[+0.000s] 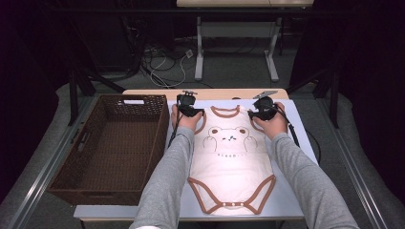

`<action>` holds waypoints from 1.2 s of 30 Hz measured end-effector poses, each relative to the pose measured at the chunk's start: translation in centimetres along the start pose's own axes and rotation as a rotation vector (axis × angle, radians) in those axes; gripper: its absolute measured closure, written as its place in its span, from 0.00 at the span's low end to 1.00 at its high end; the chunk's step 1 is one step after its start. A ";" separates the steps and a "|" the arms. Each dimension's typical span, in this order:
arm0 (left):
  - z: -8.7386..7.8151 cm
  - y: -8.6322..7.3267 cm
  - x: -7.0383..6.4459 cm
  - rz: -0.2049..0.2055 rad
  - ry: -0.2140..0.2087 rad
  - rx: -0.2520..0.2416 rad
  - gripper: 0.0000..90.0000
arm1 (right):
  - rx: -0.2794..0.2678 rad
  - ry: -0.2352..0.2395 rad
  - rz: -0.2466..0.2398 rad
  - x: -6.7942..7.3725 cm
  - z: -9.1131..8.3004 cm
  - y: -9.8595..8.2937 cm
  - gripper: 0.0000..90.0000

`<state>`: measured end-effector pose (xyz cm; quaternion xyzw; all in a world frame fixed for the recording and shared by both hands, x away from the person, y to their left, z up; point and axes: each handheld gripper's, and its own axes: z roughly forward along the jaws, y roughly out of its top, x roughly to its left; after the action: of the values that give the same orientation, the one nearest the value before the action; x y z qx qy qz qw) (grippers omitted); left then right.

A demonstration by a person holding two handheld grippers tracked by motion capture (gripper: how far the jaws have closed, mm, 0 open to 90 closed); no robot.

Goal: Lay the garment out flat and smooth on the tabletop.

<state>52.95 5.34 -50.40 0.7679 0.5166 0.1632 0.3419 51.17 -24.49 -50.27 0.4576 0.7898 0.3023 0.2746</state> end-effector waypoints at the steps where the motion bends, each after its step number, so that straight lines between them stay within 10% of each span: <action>1: -0.2 -0.1 0.0 -0.001 0.003 -0.005 0.54 | 0.003 0.011 -0.006 0.0 -0.1 -0.1 0.53; 13: -2.2 -0.5 -0.3 0.065 -0.048 -0.009 0.51 | 0.040 0.063 -0.028 0.4 -2.1 -0.2 0.47; 19: -3.3 -0.9 -0.5 0.015 -0.110 0.003 0.48 | 0.043 0.083 -0.064 0.9 -3.1 -0.3 0.44; 36: -5.8 -1.9 -0.5 -0.053 -0.184 -0.032 0.18 | 0.038 0.175 0.039 1.4 -5.3 -1.1 0.13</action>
<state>47.94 7.35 -47.51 0.7603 0.5004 0.0911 0.4041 46.23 -24.89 -47.79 0.4499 0.8073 0.3314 0.1897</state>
